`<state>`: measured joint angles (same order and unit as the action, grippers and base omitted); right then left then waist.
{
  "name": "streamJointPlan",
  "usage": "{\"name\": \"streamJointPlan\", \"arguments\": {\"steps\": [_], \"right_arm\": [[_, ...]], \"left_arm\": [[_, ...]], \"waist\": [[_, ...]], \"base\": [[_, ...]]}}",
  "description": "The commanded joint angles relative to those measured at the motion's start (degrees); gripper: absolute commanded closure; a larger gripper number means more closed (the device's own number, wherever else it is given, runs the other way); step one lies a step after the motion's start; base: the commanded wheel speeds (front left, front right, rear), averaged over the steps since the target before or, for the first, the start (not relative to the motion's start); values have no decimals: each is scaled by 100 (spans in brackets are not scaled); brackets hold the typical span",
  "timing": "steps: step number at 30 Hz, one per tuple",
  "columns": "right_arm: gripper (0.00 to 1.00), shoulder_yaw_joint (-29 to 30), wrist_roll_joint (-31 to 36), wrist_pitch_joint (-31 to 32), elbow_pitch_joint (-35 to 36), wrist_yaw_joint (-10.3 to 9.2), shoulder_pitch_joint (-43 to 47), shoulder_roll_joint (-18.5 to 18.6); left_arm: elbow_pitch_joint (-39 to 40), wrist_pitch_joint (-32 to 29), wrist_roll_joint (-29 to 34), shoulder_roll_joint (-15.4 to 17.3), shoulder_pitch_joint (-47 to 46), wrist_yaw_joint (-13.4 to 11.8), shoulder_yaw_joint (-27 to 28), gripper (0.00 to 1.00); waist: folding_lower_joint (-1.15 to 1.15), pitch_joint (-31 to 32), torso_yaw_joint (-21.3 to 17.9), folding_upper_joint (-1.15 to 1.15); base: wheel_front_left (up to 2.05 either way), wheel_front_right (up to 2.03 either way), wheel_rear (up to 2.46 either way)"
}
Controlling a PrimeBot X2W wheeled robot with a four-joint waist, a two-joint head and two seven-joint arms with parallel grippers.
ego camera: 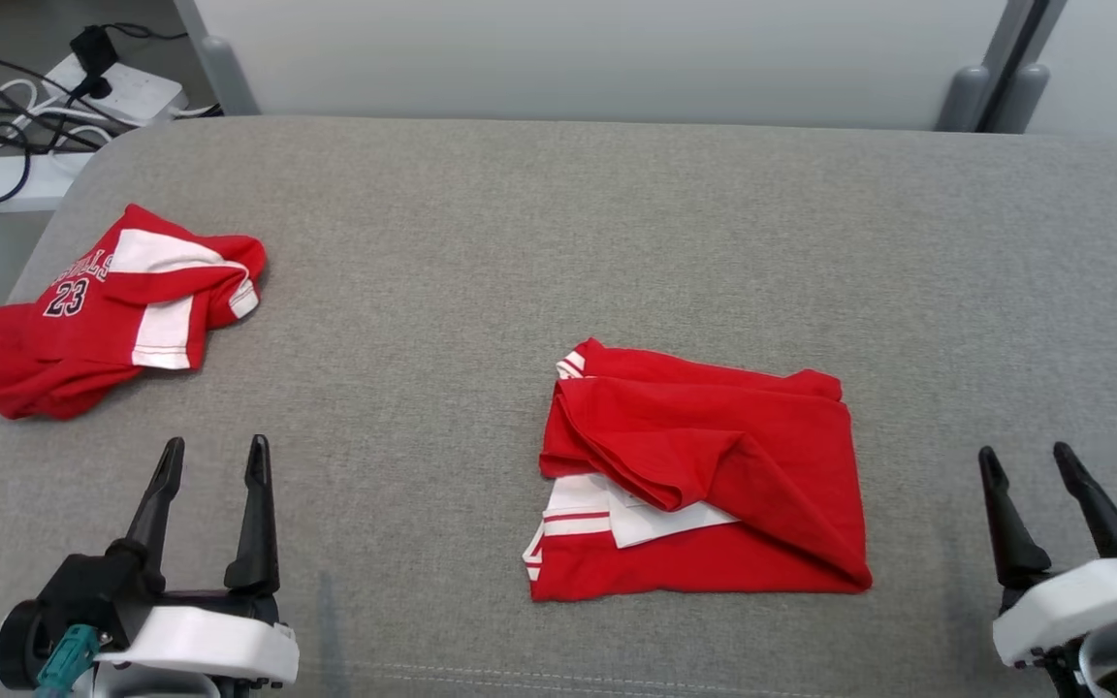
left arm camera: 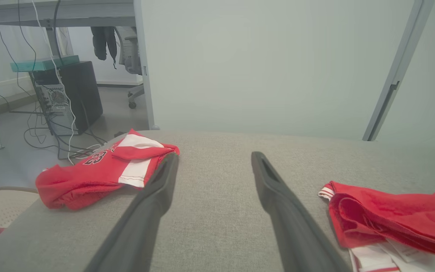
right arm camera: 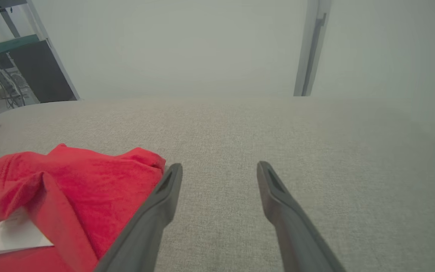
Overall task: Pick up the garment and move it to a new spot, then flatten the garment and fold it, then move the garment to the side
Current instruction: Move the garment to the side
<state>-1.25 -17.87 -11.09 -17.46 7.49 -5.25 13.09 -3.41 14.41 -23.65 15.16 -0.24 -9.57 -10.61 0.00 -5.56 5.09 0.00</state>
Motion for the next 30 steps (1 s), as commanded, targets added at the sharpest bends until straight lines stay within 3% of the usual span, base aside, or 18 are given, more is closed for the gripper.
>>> {"name": "streamJointPlan", "arguments": {"steps": [1, 6, 17, 18, 19, 23, 30], "right_arm": [[0, -374, -158, 149, -204, 0, -363, 198], [0, -991, -800, 557, -999, 0, -831, 259], [0, -1953, -2073, 1138, -1941, 0, -1537, 368], [58, -2057, -2186, 1207, -1961, 0, -1587, 386], [100, -2156, -2302, 1267, -1959, 0, -1626, 407], [100, -2464, -2662, 1267, -1648, 0, -1763, 613], [100, -2916, -2433, 1185, -335, 0, -1976, 1476]], "left_arm": [[188, 59, 68, 70, -366, 25, 168, 0], [181, 59, 51, -22, -483, 61, 152, 0], [126, 59, 104, -139, -564, 169, 259, 0], [116, 59, 117, -154, -567, 181, 265, 0], [111, 59, 128, -167, -569, 192, 277, 0], [111, 59, 181, -216, -562, 219, 358, 0], [122, 59, 298, -271, -608, 358, 458, 0]], "waist": [[0, -114, 200, 0], [0, -210, 483, 0], [0, -410, 774, 0], [0, -418, 787, 0], [0, -428, 791, 0], [0, -473, 721, 0], [0, -501, 144, 0]], "base": [[0, 0, 0], [0, 0, 0], [0, 0, 0], [0, 0, 0], [0, 0, 0], [0, 0, 0], [0, 0, 0]]}}
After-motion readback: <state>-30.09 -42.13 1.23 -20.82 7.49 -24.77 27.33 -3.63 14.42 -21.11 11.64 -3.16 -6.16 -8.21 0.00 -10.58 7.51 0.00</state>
